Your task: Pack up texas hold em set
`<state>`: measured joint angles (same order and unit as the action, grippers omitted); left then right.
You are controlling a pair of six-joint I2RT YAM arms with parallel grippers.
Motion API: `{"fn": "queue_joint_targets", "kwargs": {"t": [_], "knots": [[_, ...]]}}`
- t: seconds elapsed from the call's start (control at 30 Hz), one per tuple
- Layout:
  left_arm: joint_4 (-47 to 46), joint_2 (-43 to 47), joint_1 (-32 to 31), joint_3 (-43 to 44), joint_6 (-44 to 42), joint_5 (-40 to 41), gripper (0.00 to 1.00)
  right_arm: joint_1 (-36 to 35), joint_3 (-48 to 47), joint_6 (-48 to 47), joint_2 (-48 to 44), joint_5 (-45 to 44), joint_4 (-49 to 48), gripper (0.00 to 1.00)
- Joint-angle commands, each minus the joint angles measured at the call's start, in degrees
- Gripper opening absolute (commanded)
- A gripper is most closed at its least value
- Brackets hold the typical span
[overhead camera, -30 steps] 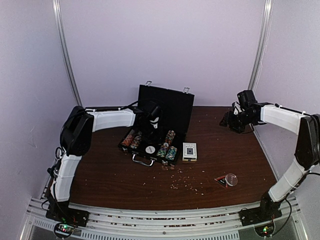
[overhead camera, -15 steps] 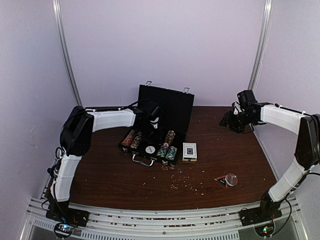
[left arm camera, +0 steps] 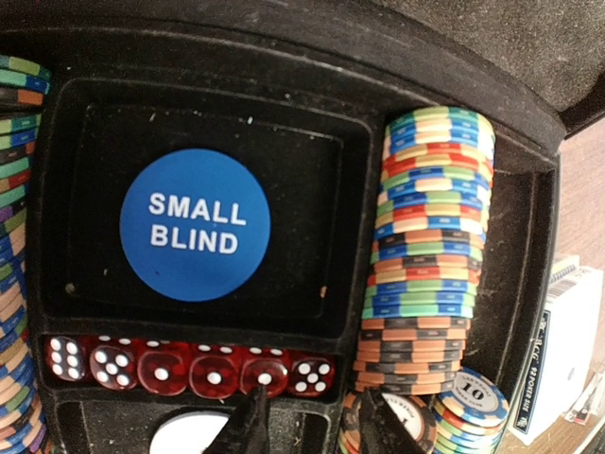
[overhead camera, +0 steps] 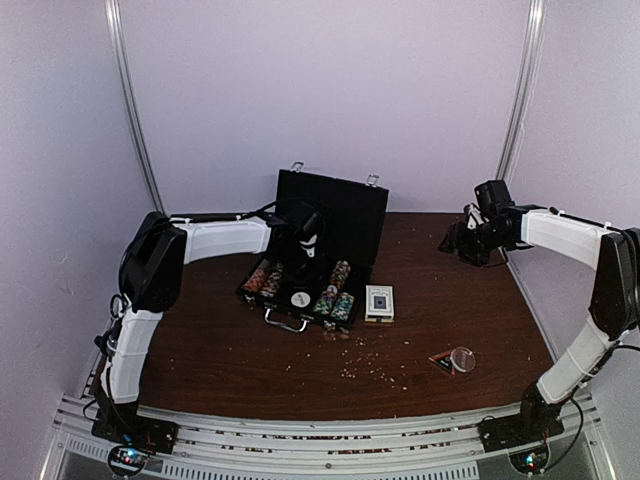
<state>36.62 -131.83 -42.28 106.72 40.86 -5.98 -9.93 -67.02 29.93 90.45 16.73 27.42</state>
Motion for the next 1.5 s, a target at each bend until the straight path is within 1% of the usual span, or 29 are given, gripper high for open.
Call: {"fn": "queue_joint_targets", "kwargs": {"t": [0.0,0.07,0.2,0.33,0.5,0.67,0.8,0.9,1.03,1.13,1.2,1.3,1.4,1.47], "knots": [[0.7,2.0,-0.2,-0.2,0.6,0.9,0.35,0.0,-1.2,-0.5,0.5,0.4,0.0,0.57],[0.6,3.1,-0.2,-0.4,0.7,1.2,0.36,-0.1,-1.3,-0.6,0.4,0.3,0.0,0.57],[0.4,6.3,-0.3,-1.4,0.7,4.6,0.41,-0.1,-1.4,-0.9,-0.2,0.1,-0.1,0.58],[-3.2,12.3,-0.3,-5.3,0.6,7.6,0.51,-0.1,-1.1,-2.2,-1.3,-0.4,0.6,0.65],[-5.8,19.7,-0.3,-10.3,1.2,12.9,0.64,-0.1,0.1,-4.8,-3.3,-3.6,3.9,0.73],[-6.3,27.9,-0.1,-16.6,0.1,18.7,0.73,-0.2,5.0,-4.8,-7.3,-7.0,7.4,0.76],[-6.2,35.2,0.6,-22.5,-1.0,22.6,0.80,-0.3,11.6,-2.3,-11.1,-7.8,8.4,0.82],[-7.4,40.5,3.0,-27.9,-1.2,22.1,0.84,-1.5,15.6,0.7,-13.7,-8.5,8.8,0.86],[-8.0,47.4,7.1,-34.6,-0.1,21.0,0.85,-4.8,19.2,5.2,-16.9,-9.4,8.1,0.88],[-7.5,52.2,10.1,-38.2,-0.8,21.0,0.85,-8.9,19.2,8.7,-17.8,-11.0,8.0,0.88],[-5.8,55.0,12.5,-39.2,-1.5,19.5,0.85,-12.5,17.9,11.9,-17.2,-11.9,7.9,0.88],[-4.4,58.9,14.4,-41.2,-3.9,18.9,0.86,-20.2,14.0,15.6,-14.4,-14.5,7.1,0.88],[-5.0,62.3,15.7,-44.2,-6.4,17.9,0.91,-26.2,9.1,18.5,-8.5,-17.4,7.9,0.88],[-6.4,63.3,16.4,-46.1,-8.5,16.2,0.93,-29.5,6.1,19.9,-5.3,-19.7,7.5,0.88]]}}
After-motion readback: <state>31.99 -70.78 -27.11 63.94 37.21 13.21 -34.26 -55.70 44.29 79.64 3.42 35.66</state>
